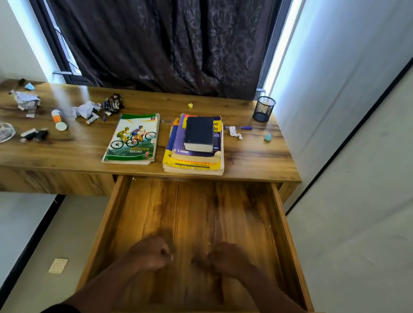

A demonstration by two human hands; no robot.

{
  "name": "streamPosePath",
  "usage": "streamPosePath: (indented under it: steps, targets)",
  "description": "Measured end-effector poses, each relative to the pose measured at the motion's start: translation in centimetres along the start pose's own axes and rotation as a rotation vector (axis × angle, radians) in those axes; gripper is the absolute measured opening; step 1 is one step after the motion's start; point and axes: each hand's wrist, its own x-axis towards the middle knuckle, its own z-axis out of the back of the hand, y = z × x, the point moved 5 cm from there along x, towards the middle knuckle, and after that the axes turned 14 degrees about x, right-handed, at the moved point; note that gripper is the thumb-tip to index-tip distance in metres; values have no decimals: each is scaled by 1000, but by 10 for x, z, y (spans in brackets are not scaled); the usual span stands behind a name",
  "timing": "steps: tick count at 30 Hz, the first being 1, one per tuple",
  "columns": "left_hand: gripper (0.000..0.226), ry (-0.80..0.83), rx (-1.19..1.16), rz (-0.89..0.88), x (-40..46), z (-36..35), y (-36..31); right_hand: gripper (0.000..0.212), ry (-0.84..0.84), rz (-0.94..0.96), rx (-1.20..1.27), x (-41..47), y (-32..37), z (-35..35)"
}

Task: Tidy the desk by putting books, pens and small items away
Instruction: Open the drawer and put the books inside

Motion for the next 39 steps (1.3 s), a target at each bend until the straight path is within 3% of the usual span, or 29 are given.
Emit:
streamPosePath:
  steps: [3, 5, 7, 10, 13, 18, 22, 25, 26, 28, 31, 34, 36, 38, 39]
  targets:
    - [11, -221, -151, 0, 22, 60, 8, 34, -233, 13, 64, 25, 43, 42]
    - [13, -353, -274, 19, 37, 102, 12, 34, -361, 17, 87, 46, 69, 71]
    - [23, -471, -368, 50, 55, 139, 21, 37, -445, 59, 104, 68, 92, 98]
    - [56, -587, -415, 62, 82, 178, 34, 43, -523, 130, 104, 95, 119, 129]
    - [80, -557, -483, 51, 116, 202, 45, 55, -550, 153, 123, 122, 144, 153]
    - [63, -428, -591, 52, 154, 231, 27, 77, -466, 50, 305, 174, 168, 177]
    - [105, -310, -721, 105, 197, 234, 25, 83, -390, -63, 486, 198, 178, 178]
    - [123, -279, -896, 169, 224, 235, 31, 78, -386, -106, 536, 210, 178, 180]
    - [128, -265, -947, 195, 223, 239, 28, 87, -381, -122, 569, 214, 178, 181]
    - [126, -236, -1029, 211, 231, 244, 26, 109, -356, -152, 649, 223, 174, 182]
    - [120, -174, -1095, 227, 242, 239, 34, 123, -303, -167, 704, 228, 168, 184]
    - [122, -98, -1100, 209, 231, 243, 33, 102, -268, -177, 711, 217, 174, 184]
    - [107, -89, -1094, 198, 218, 248, 25, 82, -249, -193, 709, 214, 172, 186]
    - [105, -91, -1100, 195, 210, 245, 20, 87, -223, -201, 713, 209, 168, 187]
    - [116, -83, -1112, 187, 207, 240, 18, 91, -209, -196, 719, 205, 166, 187]
